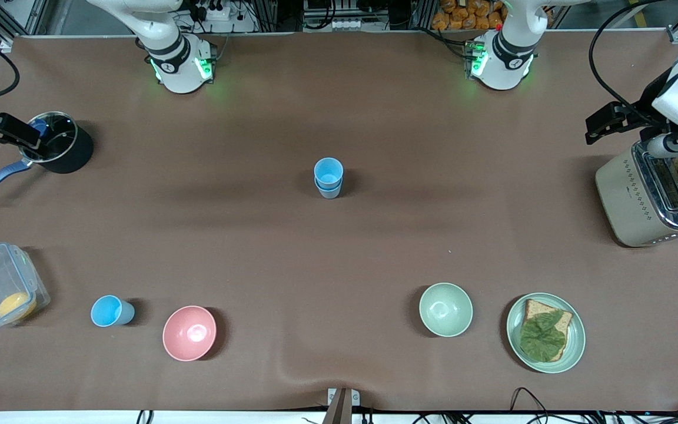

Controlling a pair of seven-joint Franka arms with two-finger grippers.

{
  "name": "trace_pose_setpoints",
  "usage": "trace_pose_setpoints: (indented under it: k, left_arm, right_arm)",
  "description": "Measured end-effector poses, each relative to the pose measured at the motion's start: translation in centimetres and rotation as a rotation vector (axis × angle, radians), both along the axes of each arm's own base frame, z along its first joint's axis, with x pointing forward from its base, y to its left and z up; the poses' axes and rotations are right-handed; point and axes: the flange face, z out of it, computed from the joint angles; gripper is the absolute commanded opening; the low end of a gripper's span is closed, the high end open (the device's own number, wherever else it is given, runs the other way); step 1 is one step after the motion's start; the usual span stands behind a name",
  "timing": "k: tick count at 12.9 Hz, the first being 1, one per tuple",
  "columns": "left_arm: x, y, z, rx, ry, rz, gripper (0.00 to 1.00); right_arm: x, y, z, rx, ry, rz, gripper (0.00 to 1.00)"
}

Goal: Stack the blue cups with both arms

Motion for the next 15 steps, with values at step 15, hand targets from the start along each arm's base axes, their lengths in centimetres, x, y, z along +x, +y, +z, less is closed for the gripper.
trace_pose_setpoints:
  k: [15]
  left_arm:
    - [-0.1,0.0,0.0,0.003,0.005,0.038,1.00]
  right_arm:
    - [-0.1,1.6,-1.0,0.002,0.028,0.028,1.00]
